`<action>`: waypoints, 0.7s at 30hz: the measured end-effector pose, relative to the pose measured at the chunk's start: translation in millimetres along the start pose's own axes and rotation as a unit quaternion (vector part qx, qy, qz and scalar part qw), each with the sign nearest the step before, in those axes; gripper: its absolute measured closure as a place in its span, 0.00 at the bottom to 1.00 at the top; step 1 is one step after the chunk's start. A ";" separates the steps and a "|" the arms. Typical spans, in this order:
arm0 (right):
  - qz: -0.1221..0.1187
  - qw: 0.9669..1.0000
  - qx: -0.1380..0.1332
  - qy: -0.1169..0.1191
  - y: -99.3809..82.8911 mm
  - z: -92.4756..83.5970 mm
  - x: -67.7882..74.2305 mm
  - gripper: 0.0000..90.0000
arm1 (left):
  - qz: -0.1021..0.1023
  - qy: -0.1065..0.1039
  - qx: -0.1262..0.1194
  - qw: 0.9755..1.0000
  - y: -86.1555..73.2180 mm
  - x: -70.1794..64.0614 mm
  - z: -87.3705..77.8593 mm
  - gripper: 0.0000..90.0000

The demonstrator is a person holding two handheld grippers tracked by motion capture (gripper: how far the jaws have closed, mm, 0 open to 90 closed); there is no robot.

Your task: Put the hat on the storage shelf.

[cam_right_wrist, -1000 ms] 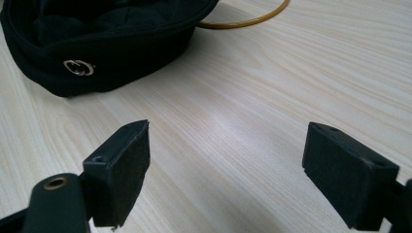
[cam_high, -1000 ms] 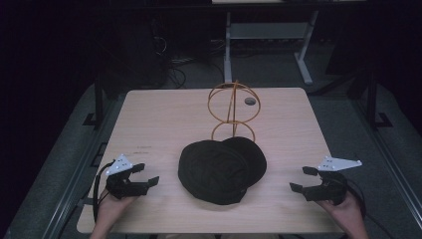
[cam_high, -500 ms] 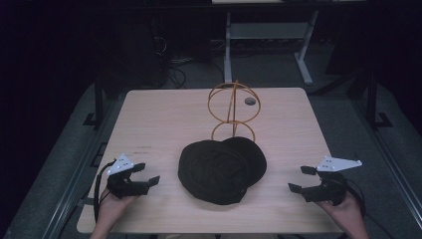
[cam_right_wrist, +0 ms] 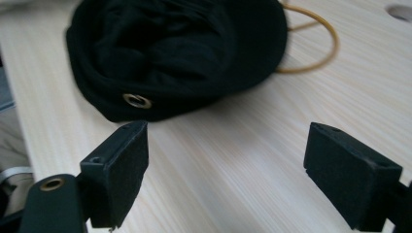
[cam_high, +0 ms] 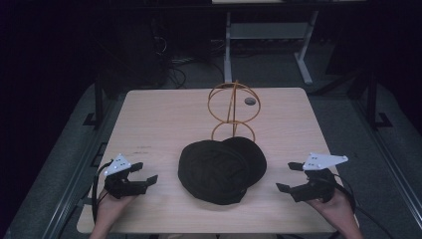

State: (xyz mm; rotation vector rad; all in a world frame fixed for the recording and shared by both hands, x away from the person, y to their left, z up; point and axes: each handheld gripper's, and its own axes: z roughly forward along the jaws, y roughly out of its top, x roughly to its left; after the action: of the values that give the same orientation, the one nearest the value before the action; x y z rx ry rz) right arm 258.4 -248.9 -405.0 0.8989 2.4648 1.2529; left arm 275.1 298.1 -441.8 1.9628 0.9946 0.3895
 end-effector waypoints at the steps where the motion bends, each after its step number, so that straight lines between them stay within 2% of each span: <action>1: -0.013 1.000 0.005 0.003 7.1 3.1 6.7 0.16 | 0.003 0.000 0.001 1.000 -0.3 -0.2 0.2 0.23; 3: -0.022 1.000 0.007 0.004 13.4 5.8 13.9 0.16 | -0.002 -0.003 -0.005 1.000 0.2 -1.5 0.2 0.23; 7: -0.032 0.999 0.013 0.020 20.6 9.6 21.7 0.15 | 0.008 0.003 -0.005 1.000 0.4 -1.7 -0.8 0.23; 8: -0.039 0.999 0.016 0.030 25.0 12.7 24.9 0.16 | 0.006 0.005 -0.009 1.000 0.2 -0.9 -2.6 0.23; 15: -0.069 0.996 0.027 0.050 44.1 28.9 38.1 0.16 | -0.005 0.007 -0.021 1.000 0.1 0.4 -5.8 0.23; 21: -0.102 0.993 0.025 0.057 59.1 36.4 47.4 0.16 | -0.010 0.013 -0.030 0.999 0.1 1.7 -6.7 0.23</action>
State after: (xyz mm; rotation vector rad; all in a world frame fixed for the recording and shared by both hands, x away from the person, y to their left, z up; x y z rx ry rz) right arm 262.6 -169.7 -377.1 0.5811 2.6087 1.2085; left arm 272.2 303.2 -438.1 1.8972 1.0074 0.4310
